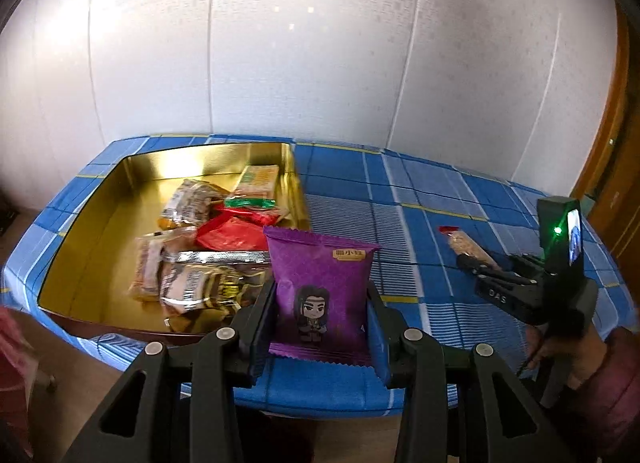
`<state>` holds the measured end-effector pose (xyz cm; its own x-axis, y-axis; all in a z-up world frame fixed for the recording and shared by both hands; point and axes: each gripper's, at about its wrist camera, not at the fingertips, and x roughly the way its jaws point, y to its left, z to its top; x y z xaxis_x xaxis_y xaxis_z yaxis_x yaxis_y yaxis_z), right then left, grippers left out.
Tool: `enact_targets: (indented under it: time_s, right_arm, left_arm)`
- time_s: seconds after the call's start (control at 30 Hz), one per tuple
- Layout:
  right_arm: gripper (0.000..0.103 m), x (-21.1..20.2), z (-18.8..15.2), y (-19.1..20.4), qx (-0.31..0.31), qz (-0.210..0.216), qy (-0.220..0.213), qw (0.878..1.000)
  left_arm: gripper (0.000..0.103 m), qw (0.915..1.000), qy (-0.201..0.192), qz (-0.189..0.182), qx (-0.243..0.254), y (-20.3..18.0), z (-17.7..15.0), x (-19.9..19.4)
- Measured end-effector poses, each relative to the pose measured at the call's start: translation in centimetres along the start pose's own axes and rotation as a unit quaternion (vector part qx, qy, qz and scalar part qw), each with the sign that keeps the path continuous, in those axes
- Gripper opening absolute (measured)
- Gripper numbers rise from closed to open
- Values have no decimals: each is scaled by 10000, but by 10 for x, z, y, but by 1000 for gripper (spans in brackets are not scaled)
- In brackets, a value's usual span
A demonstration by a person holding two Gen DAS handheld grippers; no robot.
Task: Organize snacks
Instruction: 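Lower the purple bag into the tin and open the left gripper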
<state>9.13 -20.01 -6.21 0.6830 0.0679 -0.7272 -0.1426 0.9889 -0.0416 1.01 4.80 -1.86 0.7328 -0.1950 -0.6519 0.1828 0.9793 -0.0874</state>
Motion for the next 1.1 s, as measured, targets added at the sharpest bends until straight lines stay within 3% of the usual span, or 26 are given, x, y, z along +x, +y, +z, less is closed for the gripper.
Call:
enact_targets:
  time_s: [0.33, 0.87, 1.1]
  right_arm:
    - [35, -1, 0, -2, 13, 20, -8, 10000]
    - [35, -1, 0, -1, 20, 36, -11, 10000]
    - [35, -1, 0, -2, 28, 45, -12, 10000]
  left_arm:
    - [42, 9991, -110, 352, -220, 26, 6, -4]
    - [42, 9939, 120, 957, -531, 73, 25, 13]
    - [42, 9876, 505, 842, -1228, 111, 52, 42]
